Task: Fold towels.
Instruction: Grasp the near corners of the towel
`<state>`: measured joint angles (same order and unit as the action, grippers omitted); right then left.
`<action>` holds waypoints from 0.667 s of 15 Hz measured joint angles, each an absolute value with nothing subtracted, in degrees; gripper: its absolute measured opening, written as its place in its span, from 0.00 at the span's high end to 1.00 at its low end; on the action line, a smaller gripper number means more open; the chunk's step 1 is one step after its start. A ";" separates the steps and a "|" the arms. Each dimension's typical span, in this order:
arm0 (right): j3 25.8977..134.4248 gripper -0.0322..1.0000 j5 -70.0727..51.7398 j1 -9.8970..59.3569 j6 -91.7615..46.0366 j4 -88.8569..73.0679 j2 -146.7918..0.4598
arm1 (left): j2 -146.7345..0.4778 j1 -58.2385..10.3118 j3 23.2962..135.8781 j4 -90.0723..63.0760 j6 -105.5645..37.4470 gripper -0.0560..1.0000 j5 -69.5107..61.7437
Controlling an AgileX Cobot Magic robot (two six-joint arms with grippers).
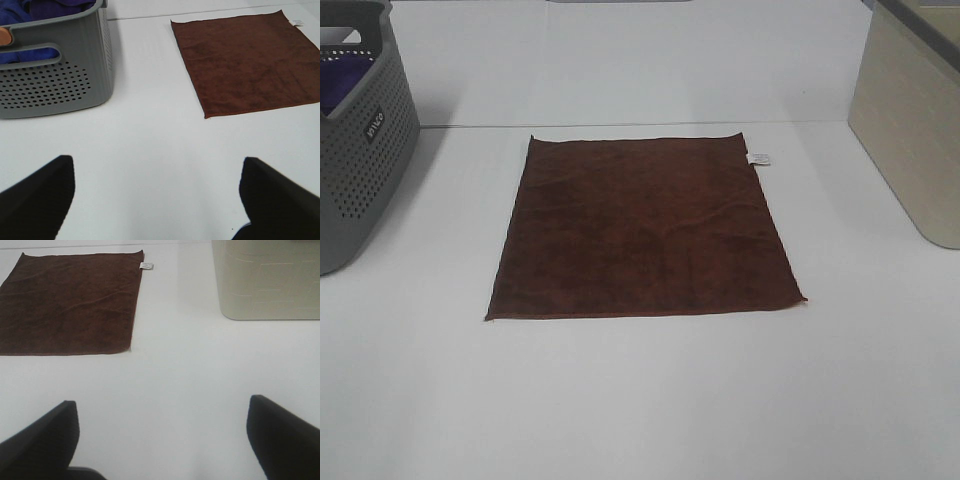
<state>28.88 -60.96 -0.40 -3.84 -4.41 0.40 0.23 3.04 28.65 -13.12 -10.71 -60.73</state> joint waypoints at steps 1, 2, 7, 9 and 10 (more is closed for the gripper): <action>28.88 0.14 -60.96 -0.40 -3.84 -4.41 0.40 | 0.23 3.04 28.65 -13.12 -10.71 0.15 -60.73; 28.88 0.14 -60.96 -0.40 -3.84 -4.41 0.40 | 0.23 3.04 28.65 -13.12 -10.71 0.15 -60.73; 28.88 0.14 -60.96 -0.40 -3.84 -4.41 0.40 | 0.23 3.04 28.65 -13.12 -10.71 0.15 -60.73; 28.88 0.14 -60.96 -0.40 -3.84 -4.41 0.40 | 0.23 3.04 28.65 -13.12 -10.71 0.15 -60.73; 28.88 0.14 -60.96 -0.40 -3.84 -4.41 0.40 | 0.23 3.04 28.65 -13.12 -10.71 0.15 -60.73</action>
<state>28.88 -60.96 -0.40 -3.84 -4.41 0.40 0.23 3.04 28.65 -13.12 -10.71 -60.73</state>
